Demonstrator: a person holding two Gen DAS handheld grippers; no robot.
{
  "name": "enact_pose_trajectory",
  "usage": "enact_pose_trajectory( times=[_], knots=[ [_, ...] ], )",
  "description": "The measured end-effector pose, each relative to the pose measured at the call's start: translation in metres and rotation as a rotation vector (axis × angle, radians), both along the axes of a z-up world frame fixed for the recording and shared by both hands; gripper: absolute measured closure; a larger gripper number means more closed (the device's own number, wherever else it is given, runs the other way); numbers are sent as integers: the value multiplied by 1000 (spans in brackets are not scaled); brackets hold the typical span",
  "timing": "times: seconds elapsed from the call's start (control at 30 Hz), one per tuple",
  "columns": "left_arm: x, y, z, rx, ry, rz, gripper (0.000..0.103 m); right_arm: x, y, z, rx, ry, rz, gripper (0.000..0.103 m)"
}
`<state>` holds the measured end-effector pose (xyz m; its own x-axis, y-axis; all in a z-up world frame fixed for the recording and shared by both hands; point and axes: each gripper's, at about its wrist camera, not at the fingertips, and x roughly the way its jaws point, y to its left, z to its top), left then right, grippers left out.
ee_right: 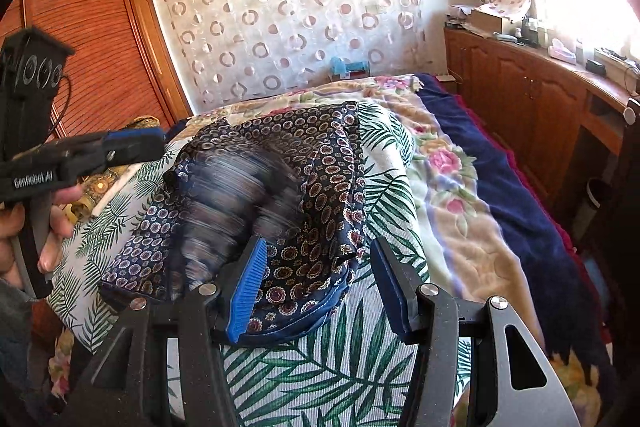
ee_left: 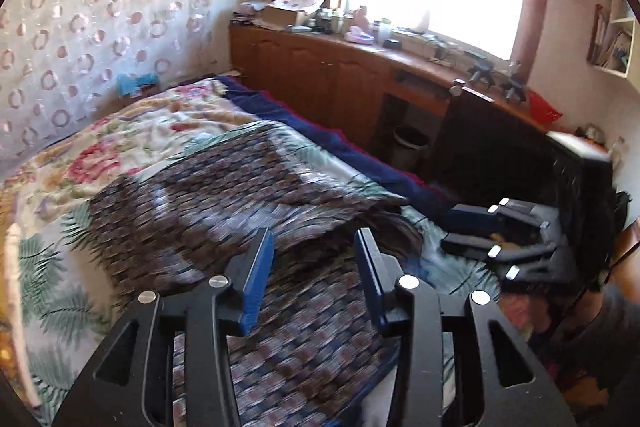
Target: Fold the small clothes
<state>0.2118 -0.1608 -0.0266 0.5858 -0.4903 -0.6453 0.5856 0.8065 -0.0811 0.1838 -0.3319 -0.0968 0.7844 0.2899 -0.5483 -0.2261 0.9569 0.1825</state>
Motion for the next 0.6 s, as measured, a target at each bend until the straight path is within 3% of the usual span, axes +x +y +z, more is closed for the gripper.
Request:
enact_pose_trajectory(
  times=[0.37, 0.6],
  knots=[
    [4, 101, -67, 170, 67, 225, 60, 22, 29, 22, -63, -8, 55, 47],
    [15, 123, -92, 213, 86, 312, 60, 58, 71, 29, -117, -2, 131, 47]
  ],
)
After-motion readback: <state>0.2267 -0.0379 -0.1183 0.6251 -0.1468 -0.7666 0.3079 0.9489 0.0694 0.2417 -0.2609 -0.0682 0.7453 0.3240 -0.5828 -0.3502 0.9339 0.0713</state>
